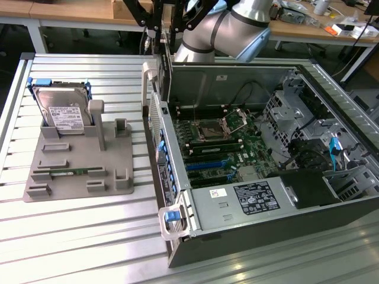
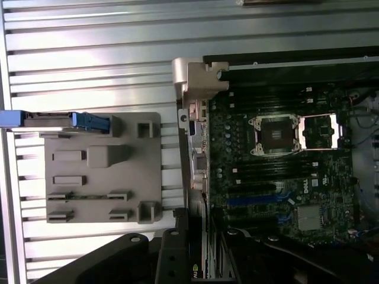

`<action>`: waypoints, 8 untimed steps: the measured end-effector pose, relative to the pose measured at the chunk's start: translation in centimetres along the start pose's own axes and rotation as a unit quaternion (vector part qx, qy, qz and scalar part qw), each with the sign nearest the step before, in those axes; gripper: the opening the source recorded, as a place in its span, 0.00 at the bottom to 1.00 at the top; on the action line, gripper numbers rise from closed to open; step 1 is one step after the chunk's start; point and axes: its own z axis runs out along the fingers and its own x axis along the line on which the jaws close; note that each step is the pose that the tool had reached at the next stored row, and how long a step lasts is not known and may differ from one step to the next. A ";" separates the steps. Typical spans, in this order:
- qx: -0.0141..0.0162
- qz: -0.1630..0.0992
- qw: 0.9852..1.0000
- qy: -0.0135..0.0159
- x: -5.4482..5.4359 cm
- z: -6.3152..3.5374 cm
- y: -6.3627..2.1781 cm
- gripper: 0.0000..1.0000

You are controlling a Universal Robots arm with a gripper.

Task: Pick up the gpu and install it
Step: 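Pick up the gpu and move the gpu toward the slot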

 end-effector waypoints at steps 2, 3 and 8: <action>0.000 0.000 1.000 0.000 -0.1 0.01 0.01 0.26; 0.000 0.000 1.000 0.000 -0.3 0.02 0.02 0.26; 0.000 0.000 1.000 0.000 -1.0 0.06 0.07 0.26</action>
